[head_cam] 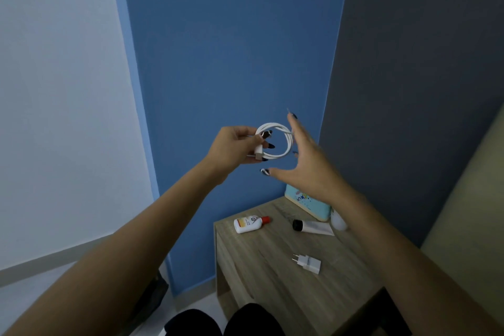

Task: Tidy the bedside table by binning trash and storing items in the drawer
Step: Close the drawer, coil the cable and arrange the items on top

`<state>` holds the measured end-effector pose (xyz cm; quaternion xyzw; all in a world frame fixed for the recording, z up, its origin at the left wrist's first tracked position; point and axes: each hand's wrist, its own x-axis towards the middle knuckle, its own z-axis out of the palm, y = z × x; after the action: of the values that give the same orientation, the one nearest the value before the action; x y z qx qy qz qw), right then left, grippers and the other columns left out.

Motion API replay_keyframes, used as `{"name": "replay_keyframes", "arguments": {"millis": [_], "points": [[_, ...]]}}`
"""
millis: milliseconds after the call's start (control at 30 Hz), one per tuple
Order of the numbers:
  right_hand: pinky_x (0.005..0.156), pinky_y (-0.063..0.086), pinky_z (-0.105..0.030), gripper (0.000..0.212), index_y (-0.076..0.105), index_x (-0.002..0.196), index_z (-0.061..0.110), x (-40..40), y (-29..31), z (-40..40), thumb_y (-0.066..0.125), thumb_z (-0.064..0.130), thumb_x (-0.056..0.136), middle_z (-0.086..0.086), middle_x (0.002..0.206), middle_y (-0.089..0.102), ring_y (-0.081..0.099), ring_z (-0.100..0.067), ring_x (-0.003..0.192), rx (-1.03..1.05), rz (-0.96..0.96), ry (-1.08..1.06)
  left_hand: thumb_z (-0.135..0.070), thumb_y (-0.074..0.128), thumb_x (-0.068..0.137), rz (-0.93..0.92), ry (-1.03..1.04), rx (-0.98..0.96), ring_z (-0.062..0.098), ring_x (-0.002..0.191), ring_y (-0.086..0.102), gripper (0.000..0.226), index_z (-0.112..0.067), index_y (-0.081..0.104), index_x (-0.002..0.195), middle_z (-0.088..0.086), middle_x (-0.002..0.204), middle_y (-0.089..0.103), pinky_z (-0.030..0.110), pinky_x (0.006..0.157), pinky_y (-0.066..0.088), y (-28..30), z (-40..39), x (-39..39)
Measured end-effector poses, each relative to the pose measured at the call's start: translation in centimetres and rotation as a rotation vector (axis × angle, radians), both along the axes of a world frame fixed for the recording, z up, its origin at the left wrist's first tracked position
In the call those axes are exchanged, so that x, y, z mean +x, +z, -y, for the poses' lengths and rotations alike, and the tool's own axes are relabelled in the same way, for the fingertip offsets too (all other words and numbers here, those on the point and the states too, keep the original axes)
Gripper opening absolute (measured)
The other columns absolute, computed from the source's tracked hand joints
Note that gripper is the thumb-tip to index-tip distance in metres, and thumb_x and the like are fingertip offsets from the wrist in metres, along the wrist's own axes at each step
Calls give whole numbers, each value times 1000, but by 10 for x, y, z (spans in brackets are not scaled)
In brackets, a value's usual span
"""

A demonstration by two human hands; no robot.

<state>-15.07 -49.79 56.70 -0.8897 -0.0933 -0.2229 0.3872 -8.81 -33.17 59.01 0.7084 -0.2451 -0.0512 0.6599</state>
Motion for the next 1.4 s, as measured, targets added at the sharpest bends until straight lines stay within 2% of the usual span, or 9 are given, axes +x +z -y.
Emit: {"name": "replay_keyframes", "arguments": {"millis": [67, 267, 433, 600, 700, 900, 1100, 1267, 1400], "points": [[115, 23, -27, 118, -3, 152, 36, 2, -1, 2, 81, 44, 71, 18, 161, 5, 13, -2, 146, -156, 43, -73, -10, 53, 96, 7, -12, 5, 20, 77, 71, 23, 3, 66, 111, 17, 98, 72, 31, 75, 61, 2, 1, 0], [102, 42, -36, 94, 16, 153, 27, 5, -5, 8, 72, 44, 80, 6, 143, 46, 42, -17, 128, -252, 120, -209, -9, 54, 95, 11, -38, 10, 26, 83, 72, 22, 2, 66, 110, 18, 100, 72, 28, 73, 61, 0, 5, -4], [102, 47, -36, 101, 12, 153, 35, 5, -9, 10, 77, 42, 75, 4, 141, 49, 50, -15, 125, -218, 75, -161, -9, 56, 94, 7, -58, 29, 29, 86, 69, 23, 4, 65, 110, 20, 102, 71, 28, 73, 61, -5, 7, -3], [98, 50, -39, 85, 33, 148, 24, 3, -11, 12, 77, 37, 76, 0, 134, 57, 56, -16, 120, -196, 119, -178, -9, 56, 94, 15, -60, 29, 29, 83, 70, 23, 4, 65, 110, 22, 103, 71, 26, 69, 61, -8, 12, -2], [97, 51, -39, 78, 42, 142, 18, 1, -11, 11, 80, 32, 75, -2, 129, 61, 59, -16, 118, -145, 153, -171, -14, 56, 95, 54, -29, 15, 32, 89, 71, 24, 2, 66, 109, 19, 102, 72, 30, 75, 61, -12, 15, 0], [98, 51, -39, 77, 44, 140, 18, 2, -13, 12, 80, 32, 74, -4, 128, 63, 60, -19, 116, -123, 152, -205, -16, 52, 97, 127, 9, -7, 33, 92, 71, 28, 5, 65, 110, 17, 96, 71, 27, 72, 60, -16, 17, 4], [97, 51, -39, 76, 45, 139, 19, 5, -19, 15, 80, 32, 73, -2, 126, 63, 60, -17, 115, -116, 123, -206, -16, 53, 97, 164, 33, 21, 30, 90, 72, 26, 2, 67, 108, 18, 99, 72, 35, 78, 60, -25, 21, 12], [95, 52, -37, 74, 45, 138, 21, 10, -33, 24, 80, 31, 74, -1, 125, 64, 62, -16, 111, -108, 87, -228, -22, 55, 96, 155, 37, 2, 29, 86, 73, 27, 0, 68, 106, 17, 96, 73, 32, 74, 60, -41, 31, 19], [90, 54, -39, 69, 48, 134, 26, 15, -44, 35, 80, 36, 74, 1, 119, 66, 63, -15, 108, -78, 71, -275, -32, 42, 101, 80, 67, -105, 25, 84, 73, 37, -6, 65, 109, 14, 97, 72, 29, 72, 59, -59, 48, 23]]}}
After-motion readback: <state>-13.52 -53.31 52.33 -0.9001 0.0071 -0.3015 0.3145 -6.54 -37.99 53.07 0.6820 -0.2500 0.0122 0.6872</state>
